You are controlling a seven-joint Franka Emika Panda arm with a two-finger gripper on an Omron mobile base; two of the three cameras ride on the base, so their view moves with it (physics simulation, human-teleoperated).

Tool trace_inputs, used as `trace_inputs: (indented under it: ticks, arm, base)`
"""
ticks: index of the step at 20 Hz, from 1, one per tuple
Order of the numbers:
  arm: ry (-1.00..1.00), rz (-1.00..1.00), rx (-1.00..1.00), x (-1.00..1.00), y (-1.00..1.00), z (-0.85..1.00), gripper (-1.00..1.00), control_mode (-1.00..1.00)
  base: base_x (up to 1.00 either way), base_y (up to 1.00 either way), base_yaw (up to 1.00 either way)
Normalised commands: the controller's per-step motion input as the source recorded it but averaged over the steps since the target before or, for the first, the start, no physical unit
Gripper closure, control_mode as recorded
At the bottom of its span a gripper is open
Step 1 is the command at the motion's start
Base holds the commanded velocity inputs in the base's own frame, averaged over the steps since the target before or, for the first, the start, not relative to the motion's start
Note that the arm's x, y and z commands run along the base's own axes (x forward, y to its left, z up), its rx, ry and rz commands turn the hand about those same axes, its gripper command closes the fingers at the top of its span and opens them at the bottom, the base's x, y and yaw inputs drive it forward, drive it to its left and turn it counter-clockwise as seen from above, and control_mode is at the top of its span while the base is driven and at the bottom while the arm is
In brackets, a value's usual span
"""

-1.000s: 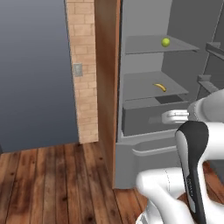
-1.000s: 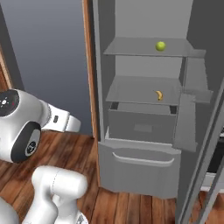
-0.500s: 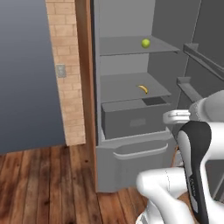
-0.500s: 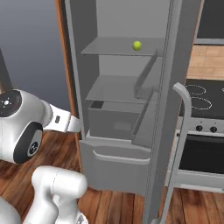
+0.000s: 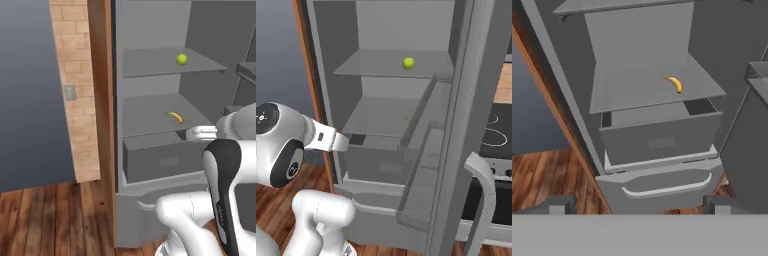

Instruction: Retrieve the pear and banana from the fridge and place them into the bowl on the dining table.

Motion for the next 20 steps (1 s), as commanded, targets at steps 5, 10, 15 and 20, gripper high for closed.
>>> trace_inputs:
  ticks: [5, 10, 15, 20]
  arm:
    - [0.00, 0.00, 0.00, 0.00, 0.00, 0.00, -1.00, 1.00]
    - [0.00, 0.00, 0.00, 0.00, 0.00, 0.00, -1.00, 1.00]
    - [0.00, 0.00, 0.00, 0.00, 0.00, 0.00, -1.00, 1.00]
    - [0.00, 0.00, 0.00, 0.00, 0.00, 0.00, -1.00, 1.00]
  base:
    - [0.73, -0.37, 0.00]
    - [0.62, -0.38, -0.01]
    - [0.81, -0.12, -0.05]
    - [0.96, 0.00, -0.07]
